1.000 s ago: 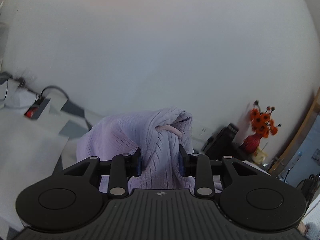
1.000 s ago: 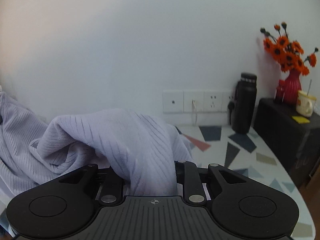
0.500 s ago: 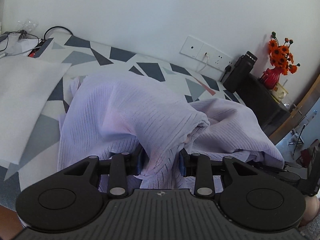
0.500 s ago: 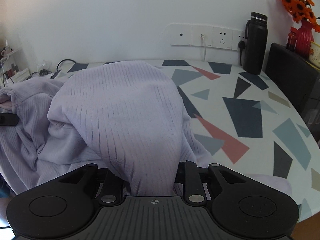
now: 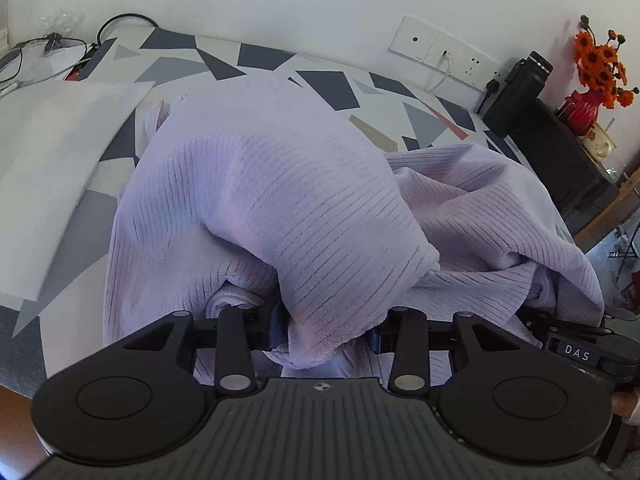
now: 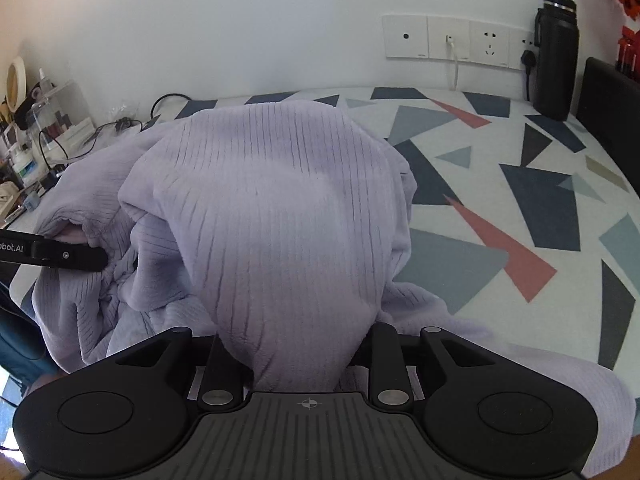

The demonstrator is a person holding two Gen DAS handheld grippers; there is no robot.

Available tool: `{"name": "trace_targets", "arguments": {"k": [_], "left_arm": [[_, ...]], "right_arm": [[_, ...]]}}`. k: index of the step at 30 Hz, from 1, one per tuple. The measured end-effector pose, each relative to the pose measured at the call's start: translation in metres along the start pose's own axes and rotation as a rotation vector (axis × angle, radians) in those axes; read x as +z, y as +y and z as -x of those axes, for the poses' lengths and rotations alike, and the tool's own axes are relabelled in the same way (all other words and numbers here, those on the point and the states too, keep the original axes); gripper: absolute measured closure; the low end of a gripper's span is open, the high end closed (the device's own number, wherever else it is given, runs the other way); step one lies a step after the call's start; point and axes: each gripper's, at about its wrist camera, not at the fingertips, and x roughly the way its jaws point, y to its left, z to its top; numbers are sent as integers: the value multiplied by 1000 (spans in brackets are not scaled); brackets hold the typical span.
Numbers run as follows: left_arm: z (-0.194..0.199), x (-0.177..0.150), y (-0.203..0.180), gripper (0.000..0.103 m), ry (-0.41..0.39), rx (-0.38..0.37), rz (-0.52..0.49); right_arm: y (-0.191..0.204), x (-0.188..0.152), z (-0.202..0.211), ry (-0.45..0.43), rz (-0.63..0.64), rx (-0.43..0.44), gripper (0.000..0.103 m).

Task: Fold clothes
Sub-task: 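Lower the lilac sweater onto the patterned table and open both grippers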

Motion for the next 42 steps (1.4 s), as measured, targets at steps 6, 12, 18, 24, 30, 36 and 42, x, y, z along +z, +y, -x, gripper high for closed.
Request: {"name": "trace_targets", "arguments": {"k": [6,12,18,24,30,36,42], "left_arm": [[-16,22,15,62,70,-43,47],[-40,49,39,62,89,-34,72],[-70,66,30,61,117,-55,-30],[-101,98,35,60,127,-113,-53],[-131,132,35,60,119,-133,-89],[-157,168,33,60,103,-139,-126],[-172,190,29,60,98,-109,-159]], "right_arm": [[3,19,-15,49,-79,43,79],[8,41,-34,73,-121,67,80],[-14,61,-69,80,-312,3,80],[-19,90,-96,77,-296,-65,78],[-26,121,-128,46,-331,-126,77],[-26,157,-164,11,-300,-201,75],[-20,182,-190,23,-163,-299,72]]}}
